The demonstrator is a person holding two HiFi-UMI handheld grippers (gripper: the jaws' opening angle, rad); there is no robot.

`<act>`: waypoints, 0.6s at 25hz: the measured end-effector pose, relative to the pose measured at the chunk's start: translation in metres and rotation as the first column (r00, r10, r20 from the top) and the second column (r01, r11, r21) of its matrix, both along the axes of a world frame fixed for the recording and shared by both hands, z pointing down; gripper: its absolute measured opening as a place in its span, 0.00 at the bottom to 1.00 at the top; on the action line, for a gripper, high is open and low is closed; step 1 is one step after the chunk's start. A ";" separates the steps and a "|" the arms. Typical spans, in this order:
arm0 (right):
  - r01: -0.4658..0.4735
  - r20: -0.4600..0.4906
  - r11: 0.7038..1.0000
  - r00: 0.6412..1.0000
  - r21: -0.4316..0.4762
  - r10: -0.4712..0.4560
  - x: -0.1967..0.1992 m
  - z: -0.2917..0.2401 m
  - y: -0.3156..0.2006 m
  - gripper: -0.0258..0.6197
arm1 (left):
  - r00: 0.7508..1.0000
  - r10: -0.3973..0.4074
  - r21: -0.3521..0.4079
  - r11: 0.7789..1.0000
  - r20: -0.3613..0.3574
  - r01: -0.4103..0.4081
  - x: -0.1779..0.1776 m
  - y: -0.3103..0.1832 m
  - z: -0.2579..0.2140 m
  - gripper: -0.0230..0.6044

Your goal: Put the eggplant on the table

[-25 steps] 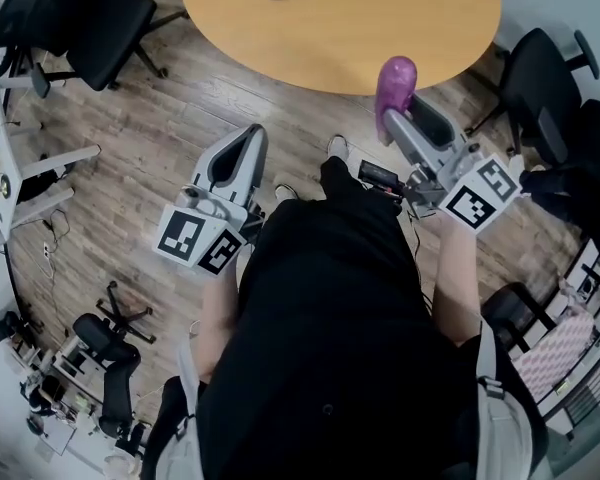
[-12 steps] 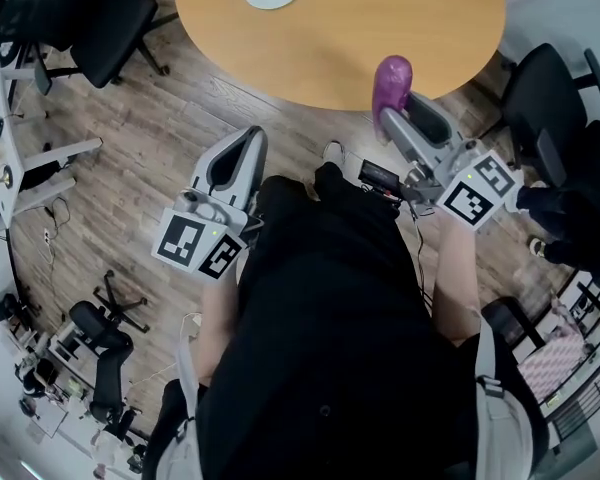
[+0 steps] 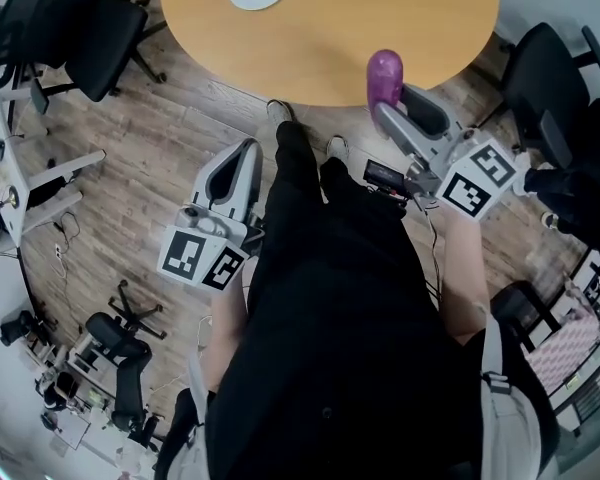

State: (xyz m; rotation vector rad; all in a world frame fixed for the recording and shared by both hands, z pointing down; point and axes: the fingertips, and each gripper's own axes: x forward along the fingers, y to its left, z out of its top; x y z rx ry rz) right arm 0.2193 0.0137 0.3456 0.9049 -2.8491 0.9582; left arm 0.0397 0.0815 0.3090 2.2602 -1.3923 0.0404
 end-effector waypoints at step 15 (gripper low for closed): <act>-0.069 -0.034 0.997 0.997 0.043 0.070 -0.019 -0.017 -0.052 0.33 | 0.995 0.093 0.046 0.995 -0.026 -0.092 -0.015 -0.067 -0.008 0.06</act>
